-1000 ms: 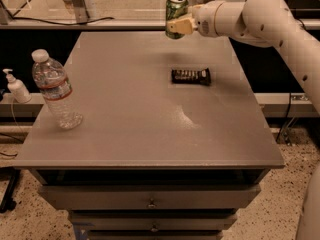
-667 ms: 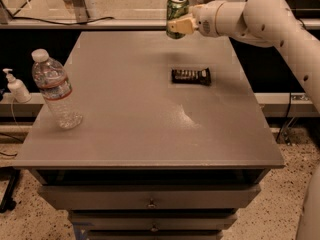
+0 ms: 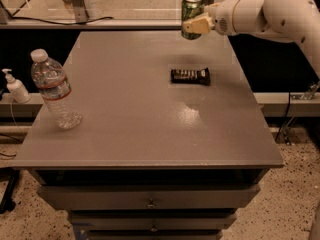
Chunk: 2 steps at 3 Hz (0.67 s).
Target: Move green can near rxbar chocolate
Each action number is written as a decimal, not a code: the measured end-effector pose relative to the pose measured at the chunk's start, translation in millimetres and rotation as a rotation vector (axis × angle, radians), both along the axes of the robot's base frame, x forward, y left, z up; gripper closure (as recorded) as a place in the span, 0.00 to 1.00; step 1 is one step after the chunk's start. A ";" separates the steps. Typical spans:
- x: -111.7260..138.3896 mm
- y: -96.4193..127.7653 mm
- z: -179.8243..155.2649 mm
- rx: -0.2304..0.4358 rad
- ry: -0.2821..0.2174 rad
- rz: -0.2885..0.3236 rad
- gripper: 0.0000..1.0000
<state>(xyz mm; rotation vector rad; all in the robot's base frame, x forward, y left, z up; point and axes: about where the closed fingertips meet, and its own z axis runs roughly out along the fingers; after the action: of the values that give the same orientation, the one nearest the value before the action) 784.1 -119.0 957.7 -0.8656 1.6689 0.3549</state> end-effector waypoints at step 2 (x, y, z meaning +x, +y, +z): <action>-38.1 -78.9 -12.1 -0.017 0.084 -0.124 1.00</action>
Offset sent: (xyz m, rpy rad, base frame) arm -0.0673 -0.1317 -0.0316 0.0148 0.1579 -0.2172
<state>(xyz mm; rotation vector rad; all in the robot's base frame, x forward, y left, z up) 746.0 -198.0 945.6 -0.7645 1.7969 0.2951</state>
